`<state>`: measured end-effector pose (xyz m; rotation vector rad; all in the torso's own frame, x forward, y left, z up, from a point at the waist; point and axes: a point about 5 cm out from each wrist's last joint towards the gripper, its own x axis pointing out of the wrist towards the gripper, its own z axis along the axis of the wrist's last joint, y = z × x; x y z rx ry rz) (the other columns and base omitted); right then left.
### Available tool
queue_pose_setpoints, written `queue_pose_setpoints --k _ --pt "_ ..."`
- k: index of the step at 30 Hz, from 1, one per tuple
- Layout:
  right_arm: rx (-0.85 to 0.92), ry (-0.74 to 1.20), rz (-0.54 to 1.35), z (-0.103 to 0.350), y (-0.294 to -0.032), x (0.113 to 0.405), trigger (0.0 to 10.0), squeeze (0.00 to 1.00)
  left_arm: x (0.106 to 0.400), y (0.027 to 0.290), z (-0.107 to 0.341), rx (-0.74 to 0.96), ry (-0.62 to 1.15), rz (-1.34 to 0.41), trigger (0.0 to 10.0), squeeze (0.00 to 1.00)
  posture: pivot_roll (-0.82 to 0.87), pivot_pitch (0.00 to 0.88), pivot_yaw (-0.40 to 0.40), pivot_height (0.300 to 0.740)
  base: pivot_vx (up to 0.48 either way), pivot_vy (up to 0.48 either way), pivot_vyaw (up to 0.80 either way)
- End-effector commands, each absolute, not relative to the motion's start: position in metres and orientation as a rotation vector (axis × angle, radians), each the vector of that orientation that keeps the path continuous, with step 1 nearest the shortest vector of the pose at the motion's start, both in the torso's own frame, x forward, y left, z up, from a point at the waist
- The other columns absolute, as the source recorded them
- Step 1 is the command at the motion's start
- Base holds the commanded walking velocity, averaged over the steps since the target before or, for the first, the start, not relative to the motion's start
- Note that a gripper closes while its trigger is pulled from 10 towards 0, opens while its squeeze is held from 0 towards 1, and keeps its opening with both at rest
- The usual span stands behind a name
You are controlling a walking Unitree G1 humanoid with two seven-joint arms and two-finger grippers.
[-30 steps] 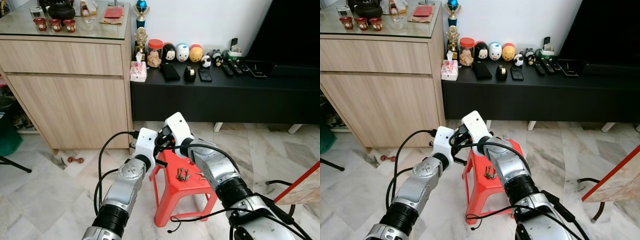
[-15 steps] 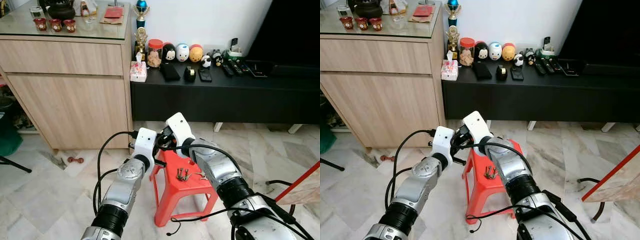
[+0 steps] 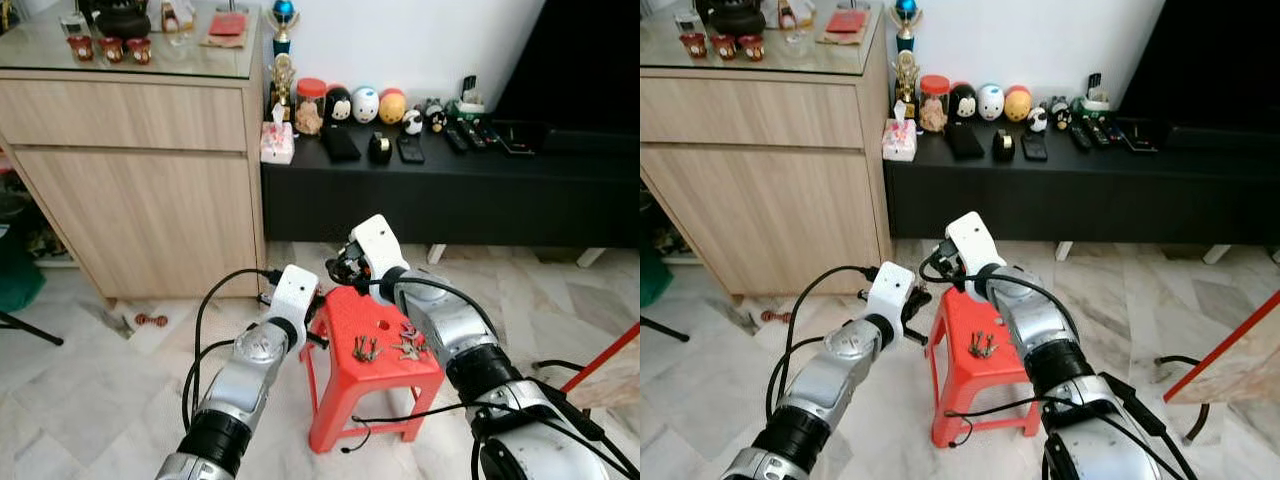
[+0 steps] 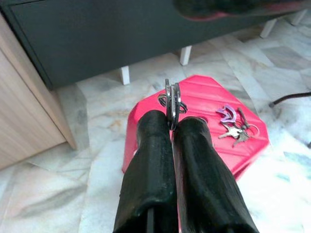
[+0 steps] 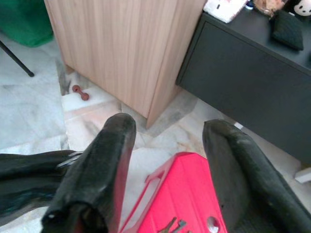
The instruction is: Hang keys on a hook
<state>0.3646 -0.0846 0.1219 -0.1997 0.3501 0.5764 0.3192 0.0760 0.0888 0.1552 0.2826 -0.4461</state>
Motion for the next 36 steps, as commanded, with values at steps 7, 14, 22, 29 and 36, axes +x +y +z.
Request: queue_pose_setpoints --k 7,14,22,29,36 --pt "-0.189 0.298 0.47 0.133 -0.106 0.375 10.0 0.0 0.317 0.076 0.099 0.175 0.236 -0.456 10.0 0.0 0.04 0.0 -0.111 0.74 0.0 0.0 0.0" --pt "-0.146 0.309 0.194 0.12 -0.172 0.372 10.0 0.0 0.312 0.085 0.104 0.16 0.206 -0.448 10.0 0.0 0.03 0.0 -0.107 0.74 0.0 0.0 0.0" --pt "-0.154 0.551 -0.027 0.048 -0.232 0.326 10.0 0.0 0.313 0.142 0.11 0.197 0.229 -0.303 10.0 0.0 0.03 0.0 -0.099 0.74 0.0 0.0 0.0" --pt "-0.111 0.797 -0.107 -0.02 -0.241 0.265 10.0 0.0 0.291 0.232 0.055 0.332 0.519 -0.116 10.0 0.0 0.05 0.0 -0.087 0.74 0.0 0.0 0.0" --pt "-0.149 0.986 -0.015 -0.061 -0.223 0.217 10.0 0.0 0.189 0.236 -0.062 0.649 1.082 -0.39 10.0 0.0 0.04 0.0 -0.082 0.74 0.0 0.0 0.0"
